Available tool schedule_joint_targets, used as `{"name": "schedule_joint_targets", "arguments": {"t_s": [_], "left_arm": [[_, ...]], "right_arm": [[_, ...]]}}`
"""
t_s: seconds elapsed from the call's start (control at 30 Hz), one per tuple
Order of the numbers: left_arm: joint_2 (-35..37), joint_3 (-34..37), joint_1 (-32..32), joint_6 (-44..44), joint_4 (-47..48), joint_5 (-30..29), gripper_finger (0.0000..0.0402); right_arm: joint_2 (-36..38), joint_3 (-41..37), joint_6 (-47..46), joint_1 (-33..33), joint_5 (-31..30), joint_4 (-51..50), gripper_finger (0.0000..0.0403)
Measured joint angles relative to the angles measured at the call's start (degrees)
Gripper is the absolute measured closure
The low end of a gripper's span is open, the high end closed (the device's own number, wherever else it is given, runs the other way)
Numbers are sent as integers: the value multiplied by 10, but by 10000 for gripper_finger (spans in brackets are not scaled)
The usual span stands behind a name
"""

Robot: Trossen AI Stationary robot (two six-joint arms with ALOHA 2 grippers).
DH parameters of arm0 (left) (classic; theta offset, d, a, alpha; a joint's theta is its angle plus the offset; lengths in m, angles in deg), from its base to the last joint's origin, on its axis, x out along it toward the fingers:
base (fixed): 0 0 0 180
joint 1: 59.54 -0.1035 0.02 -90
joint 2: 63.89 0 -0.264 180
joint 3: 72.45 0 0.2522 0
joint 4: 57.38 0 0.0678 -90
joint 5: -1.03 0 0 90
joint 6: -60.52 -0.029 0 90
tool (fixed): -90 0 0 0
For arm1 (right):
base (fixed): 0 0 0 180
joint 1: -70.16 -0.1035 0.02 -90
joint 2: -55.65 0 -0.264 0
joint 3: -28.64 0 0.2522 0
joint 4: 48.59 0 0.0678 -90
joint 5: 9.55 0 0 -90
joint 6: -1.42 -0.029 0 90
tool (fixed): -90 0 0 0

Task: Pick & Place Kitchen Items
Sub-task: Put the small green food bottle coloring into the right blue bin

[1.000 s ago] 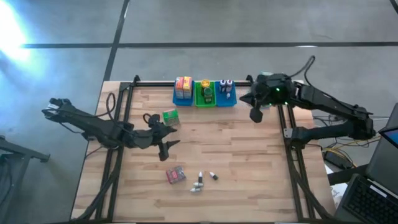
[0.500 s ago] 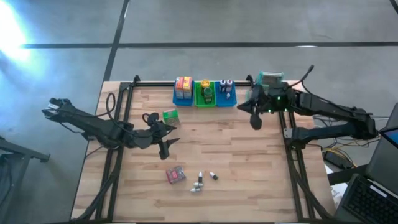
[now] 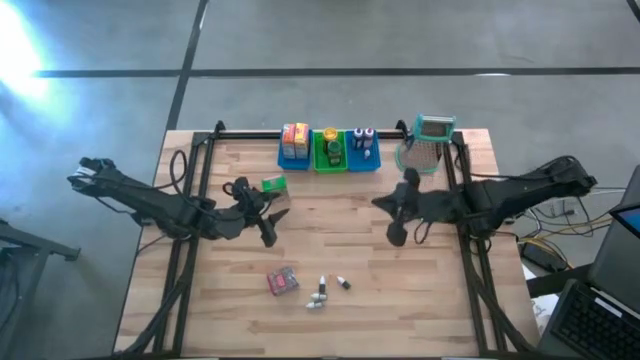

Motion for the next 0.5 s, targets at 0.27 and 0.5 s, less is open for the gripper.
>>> {"name": "schedule_joint_targets", "arguments": {"t_s": [0.27,0.5], "left_arm": [[0,66,2,11,-101,0,170],[0,96,2,3,-111,6,170]], "right_arm": [[-140,55,-63,-29,1,-44,394],[-275,201,-162,-31,49,-211,394]]}}
